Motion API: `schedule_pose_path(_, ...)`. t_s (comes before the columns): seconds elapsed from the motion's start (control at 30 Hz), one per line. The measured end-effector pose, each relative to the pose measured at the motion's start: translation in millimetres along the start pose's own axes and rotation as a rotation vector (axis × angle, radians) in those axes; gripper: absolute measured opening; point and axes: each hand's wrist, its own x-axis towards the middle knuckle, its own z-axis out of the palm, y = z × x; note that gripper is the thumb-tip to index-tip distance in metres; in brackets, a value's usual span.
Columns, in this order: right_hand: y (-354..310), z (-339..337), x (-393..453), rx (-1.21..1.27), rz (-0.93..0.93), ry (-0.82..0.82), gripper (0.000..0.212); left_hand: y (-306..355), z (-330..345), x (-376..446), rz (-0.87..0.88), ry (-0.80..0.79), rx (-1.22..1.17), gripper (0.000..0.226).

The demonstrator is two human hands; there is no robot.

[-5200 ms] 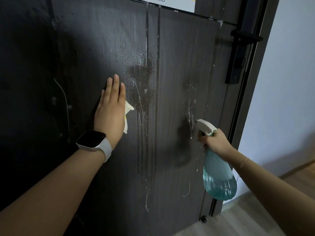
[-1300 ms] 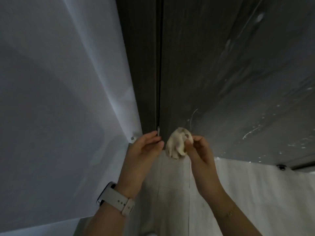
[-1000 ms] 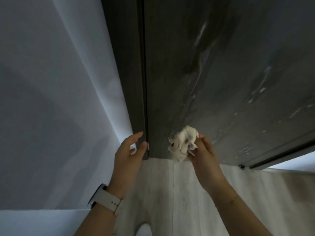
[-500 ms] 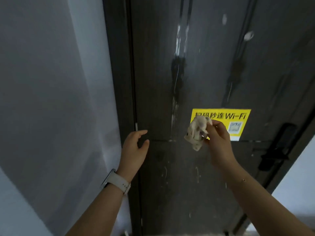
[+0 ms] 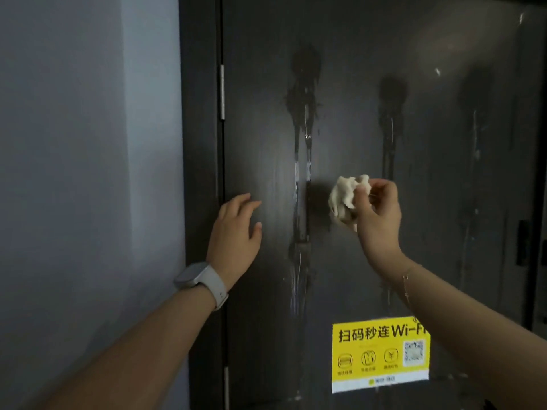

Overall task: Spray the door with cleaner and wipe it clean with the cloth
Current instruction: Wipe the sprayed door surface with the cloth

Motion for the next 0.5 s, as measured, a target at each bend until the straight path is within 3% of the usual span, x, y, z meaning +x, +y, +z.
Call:
schedule_pose_path(0.33,20.0,56.3,136.4,-0.041,-0.335,0.054,0.039,-13.0,26.3,148.8,0.264,0.268,0.265,0.047)
schedule_pose_path(0.5,39.4,90.4,166.7,-0.283,-0.660,-0.026,0.028,-37.9,48.9,164.8,0.277,0.337,0.402,0.051)
